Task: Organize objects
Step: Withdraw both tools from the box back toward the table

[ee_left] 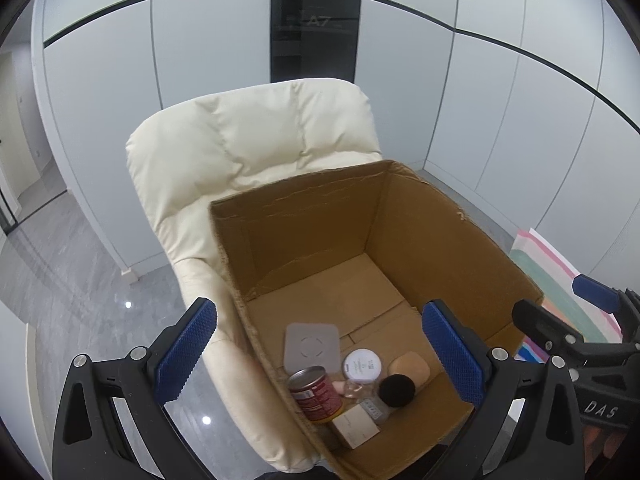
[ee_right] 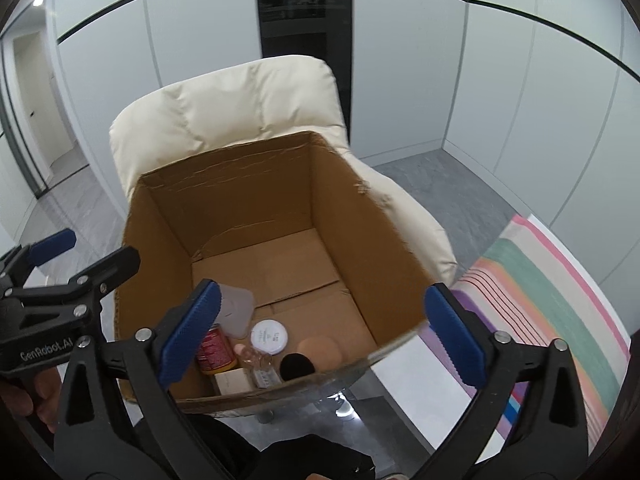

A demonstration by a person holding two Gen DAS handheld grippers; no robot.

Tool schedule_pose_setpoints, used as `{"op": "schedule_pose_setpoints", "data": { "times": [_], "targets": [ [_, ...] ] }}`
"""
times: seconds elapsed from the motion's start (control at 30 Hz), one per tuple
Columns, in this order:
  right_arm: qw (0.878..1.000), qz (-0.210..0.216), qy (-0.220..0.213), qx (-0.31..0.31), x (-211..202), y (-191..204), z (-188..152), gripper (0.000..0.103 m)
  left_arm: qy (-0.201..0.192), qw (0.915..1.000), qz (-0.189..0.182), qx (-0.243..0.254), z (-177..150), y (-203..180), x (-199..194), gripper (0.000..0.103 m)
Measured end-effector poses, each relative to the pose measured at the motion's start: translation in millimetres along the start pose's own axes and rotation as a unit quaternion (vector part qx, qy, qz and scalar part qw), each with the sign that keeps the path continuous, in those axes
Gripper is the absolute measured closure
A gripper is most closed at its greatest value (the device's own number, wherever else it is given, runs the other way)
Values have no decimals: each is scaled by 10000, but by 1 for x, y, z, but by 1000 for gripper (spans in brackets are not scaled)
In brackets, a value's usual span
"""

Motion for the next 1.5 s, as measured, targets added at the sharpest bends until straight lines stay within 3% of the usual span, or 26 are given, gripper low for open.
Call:
{"op": "schedule_pose_setpoints", "data": {
  "times": [0.83,1.23,1.5],
  "targets": [
    [9922,-748,25,1000,-40,-130,-38,0,-20,9945,-656,816,-5,-132,6,0],
    [9813,-1206,-73,1497,-87,-194,-70,0,-164,9893,-908,1134,-22,-208,-15,0],
    [9693,-1609,-149,1852,-130,-233,-102,0,-31,9868,-970,1297,-44,-245,-36,0]
  ]
}}
Point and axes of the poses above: each gripper's, at about its wrist camera, not at the fingertips, and x roughly the way its jaws point, y to its left, z to its top, the point moved 6 cm from there along x, roughly the way its jaws point, and after that the axes turned 1 degree about -x, right-handed, at the moved point
